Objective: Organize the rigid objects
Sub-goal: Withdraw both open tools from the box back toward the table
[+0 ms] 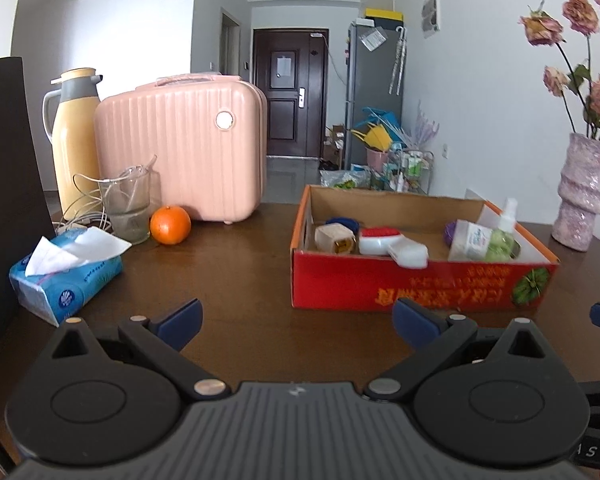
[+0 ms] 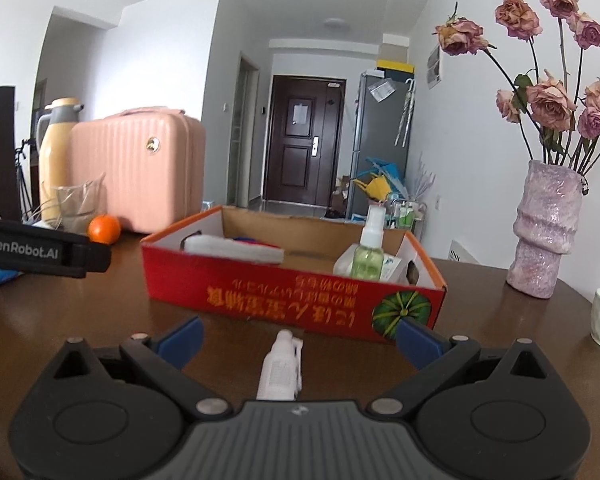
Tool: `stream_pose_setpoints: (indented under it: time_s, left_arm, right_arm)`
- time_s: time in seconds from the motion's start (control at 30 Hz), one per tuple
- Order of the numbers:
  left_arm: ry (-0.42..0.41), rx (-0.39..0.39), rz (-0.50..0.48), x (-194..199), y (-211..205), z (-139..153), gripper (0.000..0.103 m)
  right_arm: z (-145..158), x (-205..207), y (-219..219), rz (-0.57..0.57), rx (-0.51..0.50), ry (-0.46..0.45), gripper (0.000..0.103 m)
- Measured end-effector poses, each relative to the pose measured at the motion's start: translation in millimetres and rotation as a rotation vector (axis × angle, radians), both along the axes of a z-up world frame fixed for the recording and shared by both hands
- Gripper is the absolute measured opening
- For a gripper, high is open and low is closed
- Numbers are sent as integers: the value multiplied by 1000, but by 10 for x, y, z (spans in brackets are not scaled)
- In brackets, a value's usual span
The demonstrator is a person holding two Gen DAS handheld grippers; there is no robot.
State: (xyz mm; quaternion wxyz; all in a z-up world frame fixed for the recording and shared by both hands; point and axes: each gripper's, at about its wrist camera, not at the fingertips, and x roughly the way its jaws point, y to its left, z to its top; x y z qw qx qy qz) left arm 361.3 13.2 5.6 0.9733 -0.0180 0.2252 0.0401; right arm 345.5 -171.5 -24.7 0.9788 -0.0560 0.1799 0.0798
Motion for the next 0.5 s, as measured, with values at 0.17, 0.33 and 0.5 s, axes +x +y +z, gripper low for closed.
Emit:
stream_pose_setpoints:
  time_s: [0.17,0.33,0.5]
  left_arm:
    - [37,-19,-16,-119,28,-71,103]
    - [95,-15,-34,-143,-17,-162,103]
    - [120,-6,-64,-180,-92,-224,103]
  right_arm:
    - [-68,-124,-12,8,6,61,103]
    - [-146,-163,-12,11,22,142,103]
    - [-221,-170,27,31,18,200,98]
